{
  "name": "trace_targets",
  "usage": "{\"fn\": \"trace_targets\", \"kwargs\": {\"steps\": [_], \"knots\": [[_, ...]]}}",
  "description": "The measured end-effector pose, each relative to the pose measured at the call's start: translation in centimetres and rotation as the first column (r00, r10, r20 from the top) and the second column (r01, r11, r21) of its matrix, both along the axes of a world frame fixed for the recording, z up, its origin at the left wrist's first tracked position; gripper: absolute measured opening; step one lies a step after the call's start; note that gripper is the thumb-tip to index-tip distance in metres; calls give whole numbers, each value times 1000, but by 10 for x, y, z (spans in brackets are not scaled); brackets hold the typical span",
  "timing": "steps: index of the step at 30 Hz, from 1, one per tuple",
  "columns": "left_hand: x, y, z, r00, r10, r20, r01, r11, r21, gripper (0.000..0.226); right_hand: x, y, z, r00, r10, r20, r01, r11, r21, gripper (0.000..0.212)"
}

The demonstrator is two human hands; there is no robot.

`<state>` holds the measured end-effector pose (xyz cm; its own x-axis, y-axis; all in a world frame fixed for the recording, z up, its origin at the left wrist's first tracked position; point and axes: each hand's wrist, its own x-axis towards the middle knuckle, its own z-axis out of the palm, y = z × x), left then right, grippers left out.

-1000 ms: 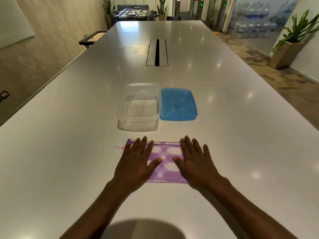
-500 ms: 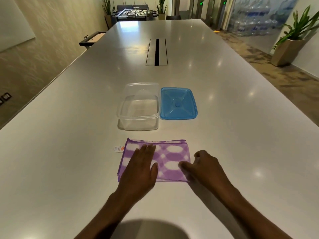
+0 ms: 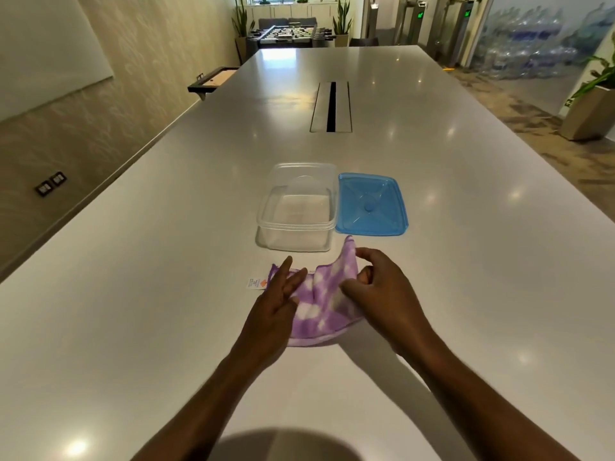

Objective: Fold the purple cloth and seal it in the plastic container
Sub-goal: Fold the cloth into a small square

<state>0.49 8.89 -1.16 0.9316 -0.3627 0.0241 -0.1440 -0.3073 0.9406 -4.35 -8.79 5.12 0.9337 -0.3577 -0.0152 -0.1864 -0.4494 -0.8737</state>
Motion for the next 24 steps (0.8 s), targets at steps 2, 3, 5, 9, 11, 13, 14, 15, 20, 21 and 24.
{"fn": "trace_targets", "kwargs": {"steps": [2, 3, 5, 9, 11, 13, 14, 15, 20, 21, 24], "knots": [[1, 0, 2, 1000, 13, -8, -13, 1000, -23, 67, 5, 15, 5, 996, 91, 25, -89, 993, -80, 58], [1, -1, 4, 1000, 17, -17, -17, 1000, 1, 62, 8, 23, 6, 990, 138, 31, -133, 984, -123, 58], [-2, -4, 6, 999, -2, -39, 2, 1000, 3, 46, 12, 39, 8, 980, 196, 45, -185, 966, -182, 51], [-6, -10, -7, 987, 45, -156, -69, 986, -151, 55, 23, 61, 1, 976, 212, 53, -189, 942, -277, 37], [1, -9, -2, 978, 62, -201, -110, 966, -235, 52, 28, 68, -6, 971, 234, 43, -217, 945, -246, 40], [10, 0, 3, 954, 112, -278, -193, 939, -285, 46, 30, 73, -13, 965, 262, -9, -260, 955, -141, 54], [14, 4, 3, 933, 129, -335, -243, 914, -325, 44, 31, 75, -16, 961, 275, -32, -277, 955, -104, 56], [17, 8, 5, 911, 127, -392, -282, 885, -370, 44, 30, 76, -18, 956, 291, -38, -293, 952, -87, 50], [22, 11, 6, 895, 77, -439, -277, 868, -412, 62, 26, 76, -28, 924, 380, 33, -377, 923, -83, 20], [22, 10, 8, 899, 87, -429, -272, 879, -392, 70, 26, 74, -29, 921, 387, 34, -384, 920, -77, 19], [27, 8, 8, 895, 54, -444, -241, 894, -378, 73, 26, 67, -32, 926, 369, 76, -366, 929, -43, 19]]}}
